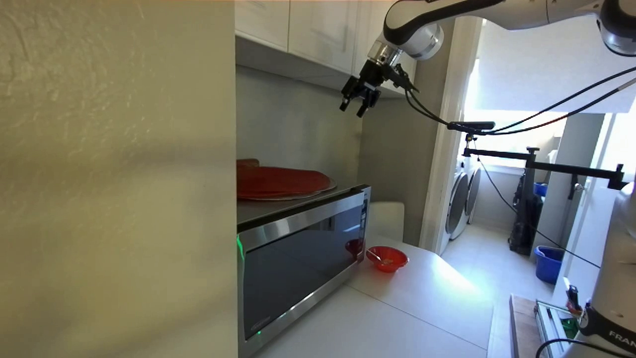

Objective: Put the orange object on the microwave

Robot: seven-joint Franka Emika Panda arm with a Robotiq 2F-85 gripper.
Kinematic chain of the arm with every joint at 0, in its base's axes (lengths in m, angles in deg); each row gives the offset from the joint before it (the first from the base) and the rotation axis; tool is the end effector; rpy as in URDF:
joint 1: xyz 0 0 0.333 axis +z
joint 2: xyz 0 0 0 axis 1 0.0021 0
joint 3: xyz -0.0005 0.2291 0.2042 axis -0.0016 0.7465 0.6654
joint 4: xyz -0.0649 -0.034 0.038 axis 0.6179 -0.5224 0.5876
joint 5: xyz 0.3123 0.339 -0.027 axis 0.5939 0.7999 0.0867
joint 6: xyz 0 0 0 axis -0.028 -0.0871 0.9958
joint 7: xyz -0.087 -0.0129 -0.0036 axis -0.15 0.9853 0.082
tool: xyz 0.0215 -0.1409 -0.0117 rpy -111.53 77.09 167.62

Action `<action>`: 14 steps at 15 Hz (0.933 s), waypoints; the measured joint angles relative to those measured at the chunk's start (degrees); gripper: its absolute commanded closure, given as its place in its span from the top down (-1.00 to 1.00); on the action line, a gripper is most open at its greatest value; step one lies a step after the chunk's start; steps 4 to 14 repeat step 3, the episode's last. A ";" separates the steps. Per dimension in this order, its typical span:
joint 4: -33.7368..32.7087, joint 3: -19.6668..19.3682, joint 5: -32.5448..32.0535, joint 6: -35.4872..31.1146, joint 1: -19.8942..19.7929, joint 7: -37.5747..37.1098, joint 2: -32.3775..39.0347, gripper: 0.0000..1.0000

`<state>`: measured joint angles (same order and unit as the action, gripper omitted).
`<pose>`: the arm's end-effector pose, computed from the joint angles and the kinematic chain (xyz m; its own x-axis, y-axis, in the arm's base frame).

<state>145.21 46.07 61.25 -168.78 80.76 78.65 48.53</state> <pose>0.6679 -0.1671 0.5863 0.8474 -0.2629 0.4612 -0.2273 -0.9648 -0.1324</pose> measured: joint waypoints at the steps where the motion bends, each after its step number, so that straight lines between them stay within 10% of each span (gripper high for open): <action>1: -0.09 -0.03 0.00 0.01 0.01 0.02 -0.05 1.00; 14: -0.15 -0.02 0.00 0.01 0.11 0.02 0.46 1.00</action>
